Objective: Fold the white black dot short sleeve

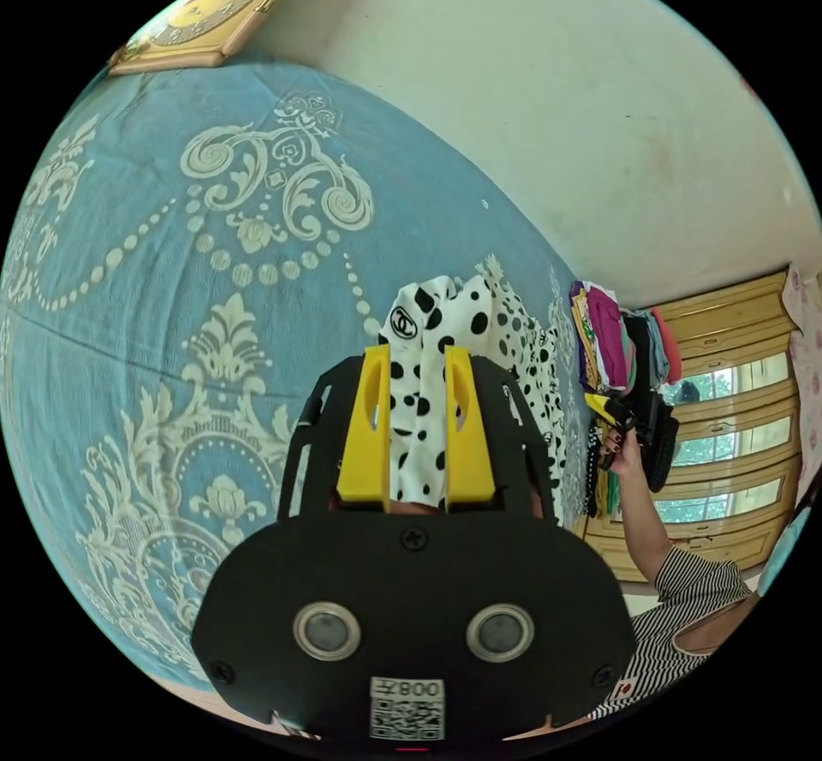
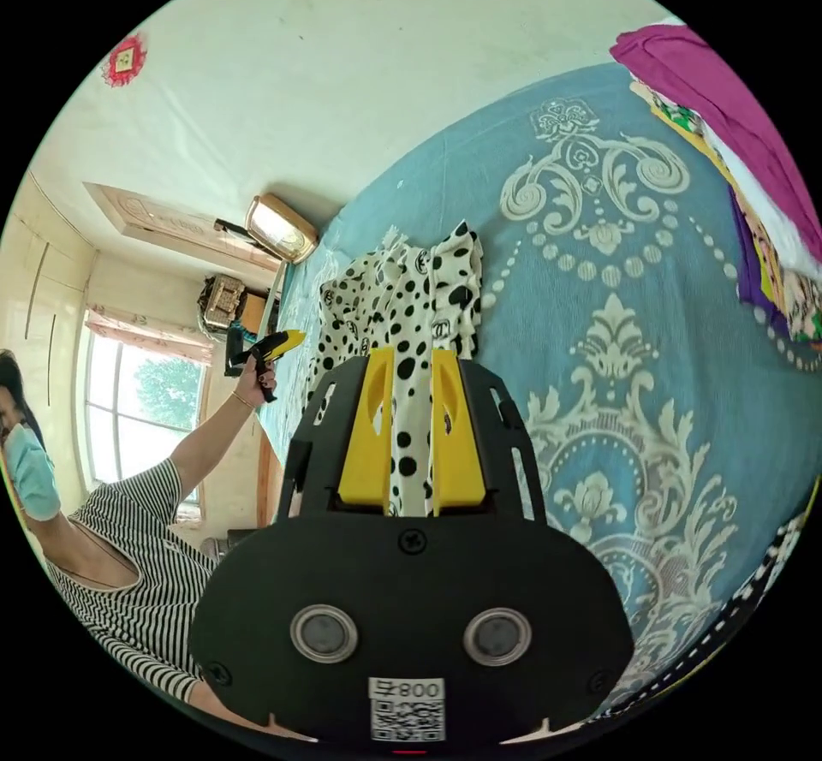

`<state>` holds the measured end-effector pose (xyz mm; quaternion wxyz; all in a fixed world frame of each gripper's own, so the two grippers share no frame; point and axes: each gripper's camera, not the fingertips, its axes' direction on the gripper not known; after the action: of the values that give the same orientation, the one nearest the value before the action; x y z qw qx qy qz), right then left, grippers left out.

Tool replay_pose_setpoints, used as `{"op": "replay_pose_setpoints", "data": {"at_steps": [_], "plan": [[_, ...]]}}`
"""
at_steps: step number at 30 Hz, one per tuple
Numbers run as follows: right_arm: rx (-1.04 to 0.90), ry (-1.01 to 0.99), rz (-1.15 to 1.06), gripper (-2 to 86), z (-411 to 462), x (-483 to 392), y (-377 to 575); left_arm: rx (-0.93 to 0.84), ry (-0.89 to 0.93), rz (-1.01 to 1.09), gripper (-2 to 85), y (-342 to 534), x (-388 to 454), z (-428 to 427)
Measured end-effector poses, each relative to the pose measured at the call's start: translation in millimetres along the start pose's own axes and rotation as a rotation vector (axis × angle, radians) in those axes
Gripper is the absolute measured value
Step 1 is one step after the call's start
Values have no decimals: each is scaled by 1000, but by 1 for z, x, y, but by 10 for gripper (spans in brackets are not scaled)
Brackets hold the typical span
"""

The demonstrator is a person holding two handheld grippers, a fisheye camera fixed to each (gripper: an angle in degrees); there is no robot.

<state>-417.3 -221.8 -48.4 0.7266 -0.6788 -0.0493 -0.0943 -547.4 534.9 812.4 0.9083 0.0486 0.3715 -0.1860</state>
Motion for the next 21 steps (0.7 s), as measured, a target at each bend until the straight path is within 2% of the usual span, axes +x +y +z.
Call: {"op": "replay_pose_setpoints", "data": {"at_steps": [8,10,15,18,21], "plan": [[16,125,-9,97,62,7,-98,-30,-67,14,58,-57,-17,73],[26,171,20,97,74,15,-112,-45,10,33,33,-61,-24,83],[-15,139,40,72,96,29,-126,-66,61,48,16,-62,-32,98],[-20,143,52,33,99,33,-126,5,141,40,10,-58,-37,86],[38,72,24,20,80,29,-118,147,284,89,7,-34,-34,51]]}}
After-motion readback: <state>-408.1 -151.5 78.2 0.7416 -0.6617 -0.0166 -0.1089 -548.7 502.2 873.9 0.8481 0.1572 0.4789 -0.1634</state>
